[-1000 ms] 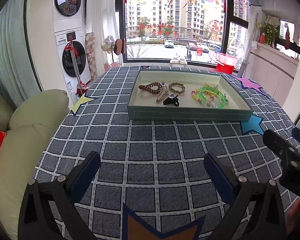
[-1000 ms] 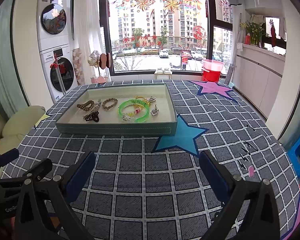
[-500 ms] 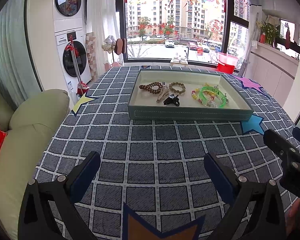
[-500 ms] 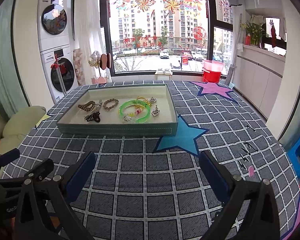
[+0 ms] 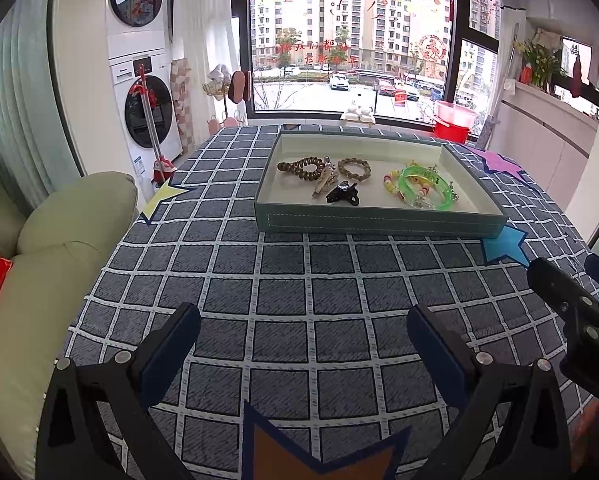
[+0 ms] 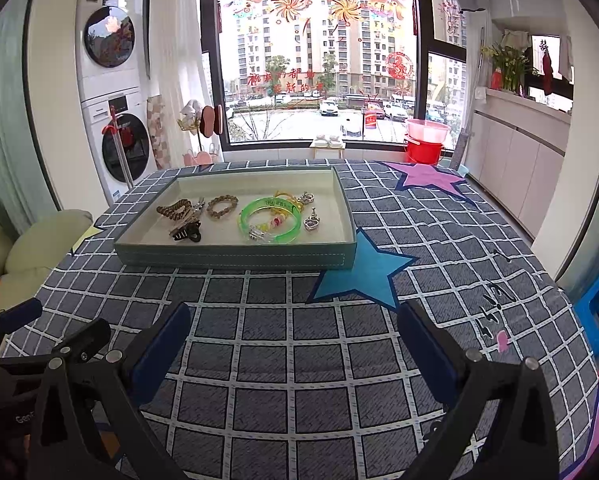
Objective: Organize jewelry
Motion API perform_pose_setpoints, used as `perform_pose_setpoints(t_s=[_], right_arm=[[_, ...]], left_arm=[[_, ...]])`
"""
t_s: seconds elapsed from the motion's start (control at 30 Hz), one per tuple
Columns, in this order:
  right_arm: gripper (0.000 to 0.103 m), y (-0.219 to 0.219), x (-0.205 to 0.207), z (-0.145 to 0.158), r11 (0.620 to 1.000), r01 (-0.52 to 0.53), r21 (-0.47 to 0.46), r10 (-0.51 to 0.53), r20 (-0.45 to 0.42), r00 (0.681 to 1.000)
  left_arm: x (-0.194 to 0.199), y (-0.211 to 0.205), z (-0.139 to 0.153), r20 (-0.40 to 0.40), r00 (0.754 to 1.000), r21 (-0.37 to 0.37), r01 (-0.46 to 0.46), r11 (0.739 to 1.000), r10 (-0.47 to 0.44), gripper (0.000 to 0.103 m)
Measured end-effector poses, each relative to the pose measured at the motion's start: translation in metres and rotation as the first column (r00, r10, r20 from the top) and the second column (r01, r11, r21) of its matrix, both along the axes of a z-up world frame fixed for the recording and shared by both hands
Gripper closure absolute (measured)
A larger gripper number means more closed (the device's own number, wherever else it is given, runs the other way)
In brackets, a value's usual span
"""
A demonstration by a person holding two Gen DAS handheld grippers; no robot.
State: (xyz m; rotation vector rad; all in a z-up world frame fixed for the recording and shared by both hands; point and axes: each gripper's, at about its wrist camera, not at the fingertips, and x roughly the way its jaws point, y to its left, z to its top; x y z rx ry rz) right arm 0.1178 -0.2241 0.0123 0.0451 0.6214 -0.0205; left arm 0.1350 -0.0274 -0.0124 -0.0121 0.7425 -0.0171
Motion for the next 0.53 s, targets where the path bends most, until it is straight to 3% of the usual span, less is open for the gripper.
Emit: perform_pose_setpoints(t_s=[0.53], right_arm=[[0.000, -0.0008, -0.0004, -0.0009, 1.000, 0.000, 0.001, 0.000, -0.002, 1.000]], left_arm=[[-0.0008, -0.0008, 0.0022, 0.002, 1.000, -0.006, 0.016, 1.000, -0.016, 0.000]])
